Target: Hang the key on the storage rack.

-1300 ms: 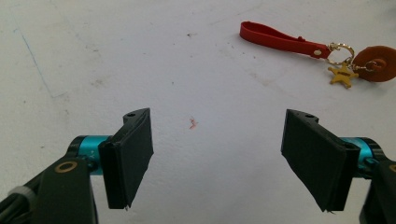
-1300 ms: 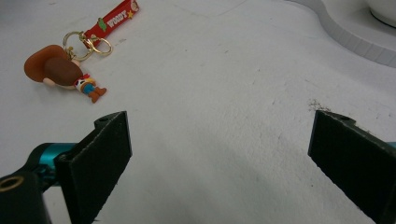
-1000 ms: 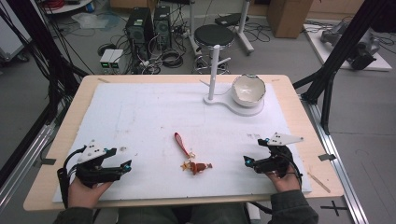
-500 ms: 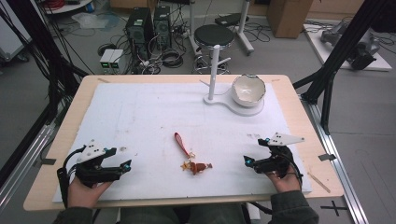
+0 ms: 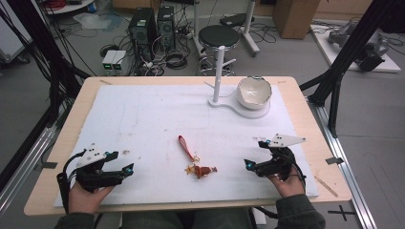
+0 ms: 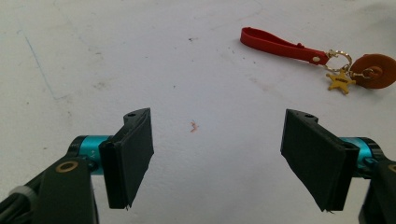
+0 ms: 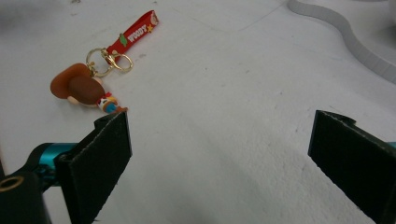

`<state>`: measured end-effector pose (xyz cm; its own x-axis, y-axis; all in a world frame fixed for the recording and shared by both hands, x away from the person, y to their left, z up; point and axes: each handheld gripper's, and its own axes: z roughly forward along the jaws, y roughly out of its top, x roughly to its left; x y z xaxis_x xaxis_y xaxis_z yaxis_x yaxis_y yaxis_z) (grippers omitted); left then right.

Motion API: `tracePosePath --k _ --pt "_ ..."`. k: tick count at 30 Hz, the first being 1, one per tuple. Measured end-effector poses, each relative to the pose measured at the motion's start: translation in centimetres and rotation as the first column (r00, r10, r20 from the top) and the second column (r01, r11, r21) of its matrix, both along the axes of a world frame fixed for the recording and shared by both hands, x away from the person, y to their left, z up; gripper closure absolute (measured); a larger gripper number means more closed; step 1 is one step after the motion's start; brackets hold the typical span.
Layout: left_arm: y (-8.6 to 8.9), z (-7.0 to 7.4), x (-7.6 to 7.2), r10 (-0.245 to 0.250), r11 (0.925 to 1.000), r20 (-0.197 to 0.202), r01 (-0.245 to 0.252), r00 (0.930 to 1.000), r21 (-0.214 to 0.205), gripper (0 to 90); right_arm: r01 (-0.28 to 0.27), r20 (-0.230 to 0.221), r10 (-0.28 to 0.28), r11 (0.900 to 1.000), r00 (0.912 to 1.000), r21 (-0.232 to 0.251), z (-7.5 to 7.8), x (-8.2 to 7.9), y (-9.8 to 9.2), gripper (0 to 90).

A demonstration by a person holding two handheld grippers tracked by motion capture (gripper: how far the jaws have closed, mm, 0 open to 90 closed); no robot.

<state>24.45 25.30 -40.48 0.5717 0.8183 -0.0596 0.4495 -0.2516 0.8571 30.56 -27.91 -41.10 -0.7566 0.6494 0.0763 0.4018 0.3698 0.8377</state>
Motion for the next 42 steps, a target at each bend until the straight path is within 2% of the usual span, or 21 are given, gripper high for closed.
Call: tracePosePath --k 1,10,18,32,33,35,42 --pt "0.0 0.0 0.0 0.001 1.0000 0.001 -0.001 1.0000 0.004 25.6 -0.012 -0.018 0.012 0.9999 0.9998 0.007 0.4 0.1 0.4 5.2" --pt "-0.1 0.0 -0.1 0.002 1.0000 -0.002 -0.002 1.0000 0.001 25.6 -0.038 -0.026 0.038 0.9992 0.9990 -0.012 1.7 0.7 1.9 5.3" --pt "0.0 0.0 -0.1 0.001 1.0000 -0.003 -0.001 1.0000 0.000 25.5 -0.062 -0.031 0.061 0.9976 0.9977 -0.030 3.0 1.5 4.0 6.1" --pt "-0.1 0.1 0.1 0.001 1.0000 -0.005 -0.001 1.0000 -0.003 25.5 -0.131 -0.073 0.127 0.9902 0.9892 -0.048 3.8 2.3 7.5 7.9" --pt "-0.1 0.1 0.1 -0.002 1.0000 -0.007 0.002 1.0000 0.000 25.6 -0.136 -0.064 0.133 0.9893 0.9890 -0.052 3.8 2.4 7.7 8.8" --pt "-0.1 0.1 0.1 -0.002 1.0000 -0.006 0.002 1.0000 -0.003 25.6 -0.156 -0.073 0.152 0.9864 0.9856 -0.051 4.0 2.4 8.1 17.2" --pt "-0.1 0.1 0.0 -0.002 1.0000 -0.005 0.002 1.0000 -0.003 25.6 -0.166 -0.106 0.160 0.9849 0.9815 -0.051 4.2 2.8 9.8 20.4"
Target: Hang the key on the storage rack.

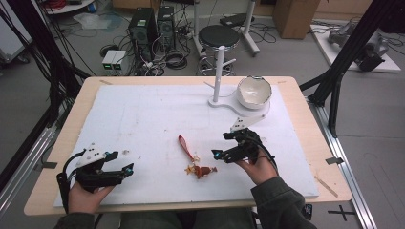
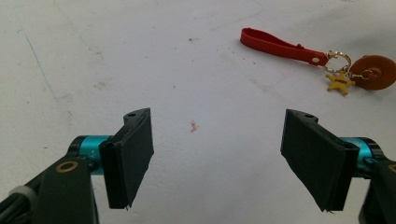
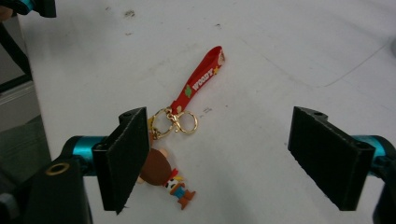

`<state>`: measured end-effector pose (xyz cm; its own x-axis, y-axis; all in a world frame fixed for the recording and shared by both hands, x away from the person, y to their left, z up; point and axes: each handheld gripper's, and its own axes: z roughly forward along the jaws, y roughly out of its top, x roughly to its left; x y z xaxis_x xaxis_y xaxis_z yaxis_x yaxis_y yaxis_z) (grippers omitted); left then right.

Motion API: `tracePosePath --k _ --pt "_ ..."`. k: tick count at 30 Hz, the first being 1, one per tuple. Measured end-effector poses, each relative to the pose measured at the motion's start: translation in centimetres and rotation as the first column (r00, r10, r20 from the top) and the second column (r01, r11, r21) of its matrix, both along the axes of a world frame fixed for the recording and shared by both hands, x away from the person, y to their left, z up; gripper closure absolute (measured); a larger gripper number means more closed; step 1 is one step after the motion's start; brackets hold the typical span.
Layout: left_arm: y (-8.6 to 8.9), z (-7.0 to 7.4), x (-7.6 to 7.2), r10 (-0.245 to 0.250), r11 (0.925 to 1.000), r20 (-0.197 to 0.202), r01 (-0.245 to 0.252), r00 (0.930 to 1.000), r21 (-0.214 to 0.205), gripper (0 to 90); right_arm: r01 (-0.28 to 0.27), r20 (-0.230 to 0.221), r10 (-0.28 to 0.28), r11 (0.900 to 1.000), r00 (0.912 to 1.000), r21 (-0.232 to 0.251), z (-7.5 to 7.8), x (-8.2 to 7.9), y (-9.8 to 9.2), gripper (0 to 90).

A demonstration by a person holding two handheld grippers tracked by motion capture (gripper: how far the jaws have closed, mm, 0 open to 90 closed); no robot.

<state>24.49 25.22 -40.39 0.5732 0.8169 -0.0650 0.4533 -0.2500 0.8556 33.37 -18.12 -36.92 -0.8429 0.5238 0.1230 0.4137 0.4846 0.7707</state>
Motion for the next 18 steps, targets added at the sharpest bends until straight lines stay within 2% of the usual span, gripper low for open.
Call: tracePosePath --k 6,7,12,18 --pt "0.0 0.0 0.0 0.001 1.0000 0.001 -0.001 1.0000 0.001 25.5 -0.027 -0.022 0.027 0.9996 0.9994 -0.009 0.1 0.2 1.5 24.9" --pt "0.0 0.0 0.0 -0.001 1.0000 0.002 0.001 1.0000 0.003 25.6 -0.033 -0.039 0.033 0.9994 0.9987 -0.005 0.2 0.4 1.9 26.7" --pt "0.0 0.1 0.0 -0.001 1.0000 0.003 0.001 1.0000 0.004 25.6 -0.033 -0.063 0.032 0.9994 0.9975 -0.011 -0.1 0.6 2.7 29.4" --pt "-0.1 0.1 0.0 0.000 1.0000 0.004 0.000 1.0000 0.003 25.5 -0.027 -0.091 0.024 0.9992 0.9956 -0.029 -0.5 1.1 4.1 37.0"
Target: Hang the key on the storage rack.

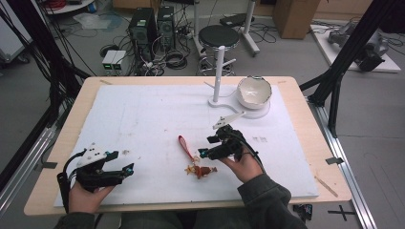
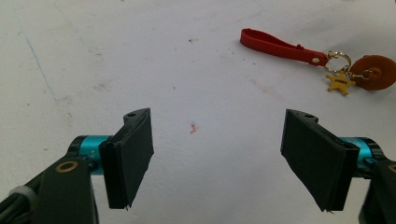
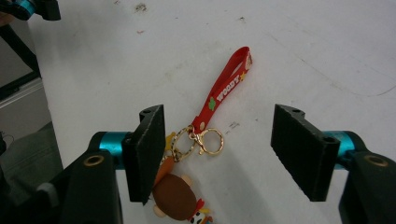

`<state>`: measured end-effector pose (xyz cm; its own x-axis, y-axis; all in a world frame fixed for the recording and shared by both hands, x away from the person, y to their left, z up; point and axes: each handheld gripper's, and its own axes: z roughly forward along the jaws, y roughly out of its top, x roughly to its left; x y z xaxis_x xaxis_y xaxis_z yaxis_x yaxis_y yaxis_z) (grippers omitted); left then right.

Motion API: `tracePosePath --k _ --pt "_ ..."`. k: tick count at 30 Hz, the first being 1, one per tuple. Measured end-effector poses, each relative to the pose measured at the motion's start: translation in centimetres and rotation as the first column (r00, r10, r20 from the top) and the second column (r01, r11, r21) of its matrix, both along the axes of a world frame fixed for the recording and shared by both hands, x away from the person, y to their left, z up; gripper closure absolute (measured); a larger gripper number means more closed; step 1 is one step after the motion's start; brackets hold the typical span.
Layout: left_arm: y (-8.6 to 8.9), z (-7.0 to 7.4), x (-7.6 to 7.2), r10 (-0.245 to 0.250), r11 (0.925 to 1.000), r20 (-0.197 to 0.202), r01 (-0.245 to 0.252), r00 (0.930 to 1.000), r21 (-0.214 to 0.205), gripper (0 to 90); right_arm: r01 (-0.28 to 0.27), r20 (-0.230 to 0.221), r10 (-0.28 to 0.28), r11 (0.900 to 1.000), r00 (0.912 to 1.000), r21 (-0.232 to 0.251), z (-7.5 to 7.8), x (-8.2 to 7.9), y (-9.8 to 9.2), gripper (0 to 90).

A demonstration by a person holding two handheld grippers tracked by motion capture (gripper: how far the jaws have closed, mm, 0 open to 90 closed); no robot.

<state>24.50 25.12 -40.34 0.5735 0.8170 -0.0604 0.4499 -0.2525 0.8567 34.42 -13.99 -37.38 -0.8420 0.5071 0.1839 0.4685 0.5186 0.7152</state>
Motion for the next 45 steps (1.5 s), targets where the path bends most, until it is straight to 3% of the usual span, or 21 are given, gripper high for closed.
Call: tracePosePath --k 23,34,45 --pt "-0.1 0.0 0.0 -0.002 1.0000 0.003 0.002 1.0000 0.000 25.0 -0.032 -0.055 0.028 0.9959 0.9981 -0.084 -1.7 0.7 4.4 49.3" --pt "0.0 0.1 0.0 -0.001 1.0000 0.007 0.001 1.0000 0.002 25.0 -0.021 -0.084 0.010 0.9911 0.9965 -0.131 -2.5 1.1 5.6 54.2" --pt "0.0 0.1 0.0 -0.005 1.0000 0.008 0.005 1.0000 0.000 25.0 -0.007 -0.108 -0.017 0.9752 0.9940 -0.221 -3.8 1.5 6.5 62.4"
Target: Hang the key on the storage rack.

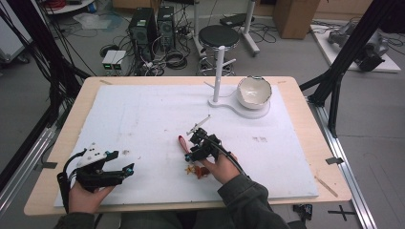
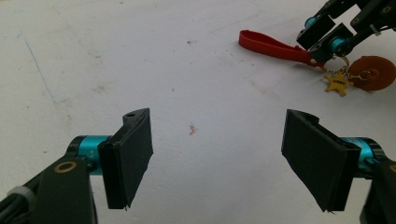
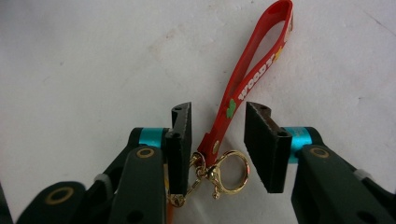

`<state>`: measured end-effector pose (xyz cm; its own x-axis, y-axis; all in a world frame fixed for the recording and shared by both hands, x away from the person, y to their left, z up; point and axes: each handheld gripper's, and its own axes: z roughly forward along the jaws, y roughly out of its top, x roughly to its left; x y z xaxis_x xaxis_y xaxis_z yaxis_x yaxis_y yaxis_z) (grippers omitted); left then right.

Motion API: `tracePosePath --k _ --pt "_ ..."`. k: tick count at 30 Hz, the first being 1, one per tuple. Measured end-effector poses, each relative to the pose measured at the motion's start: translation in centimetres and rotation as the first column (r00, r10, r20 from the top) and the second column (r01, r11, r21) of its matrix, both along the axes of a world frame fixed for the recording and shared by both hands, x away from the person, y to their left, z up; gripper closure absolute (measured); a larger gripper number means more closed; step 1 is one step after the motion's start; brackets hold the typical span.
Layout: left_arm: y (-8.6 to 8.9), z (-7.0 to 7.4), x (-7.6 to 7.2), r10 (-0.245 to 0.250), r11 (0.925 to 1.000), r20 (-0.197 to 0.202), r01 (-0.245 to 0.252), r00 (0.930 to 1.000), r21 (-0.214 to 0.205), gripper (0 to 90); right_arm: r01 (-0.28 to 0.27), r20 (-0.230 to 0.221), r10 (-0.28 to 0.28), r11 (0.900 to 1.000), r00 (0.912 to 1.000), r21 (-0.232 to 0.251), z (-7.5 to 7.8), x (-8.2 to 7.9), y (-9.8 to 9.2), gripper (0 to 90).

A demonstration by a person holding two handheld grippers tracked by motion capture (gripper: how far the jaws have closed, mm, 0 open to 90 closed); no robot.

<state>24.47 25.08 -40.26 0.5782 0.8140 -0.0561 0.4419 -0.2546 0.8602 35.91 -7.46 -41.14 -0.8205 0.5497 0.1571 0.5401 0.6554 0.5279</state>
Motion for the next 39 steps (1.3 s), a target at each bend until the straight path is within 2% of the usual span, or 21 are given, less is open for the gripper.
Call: tracePosePath --k 12,18,28,34,39 --pt "0.0 0.0 0.0 -0.005 1.0000 -0.003 0.005 1.0000 0.004 25.2 0.034 -0.002 -0.034 0.9989 0.9994 -0.033 -0.3 -0.1 0.7 65.2" --pt "0.0 0.0 0.1 -0.005 1.0000 -0.003 0.005 1.0000 0.002 25.2 0.027 -0.018 -0.027 0.9983 0.9995 -0.052 -0.7 -0.3 1.5 55.5" --pt "-0.1 0.0 0.1 -0.001 1.0000 -0.002 0.001 1.0000 0.000 25.2 0.019 -0.013 -0.020 0.9977 0.9997 -0.065 -0.7 -0.5 1.9 53.0" --pt "0.0 0.0 0.1 -0.003 1.0000 -0.002 0.003 1.0000 0.000 25.2 0.023 0.001 -0.023 0.9973 0.9997 -0.070 -0.7 -0.4 2.4 51.1" --pt "0.0 0.0 0.1 -0.003 1.0000 0.000 0.003 1.0000 0.002 25.2 0.039 0.040 -0.035 0.9937 0.9986 -0.105 -0.7 -0.2 3.4 52.2"
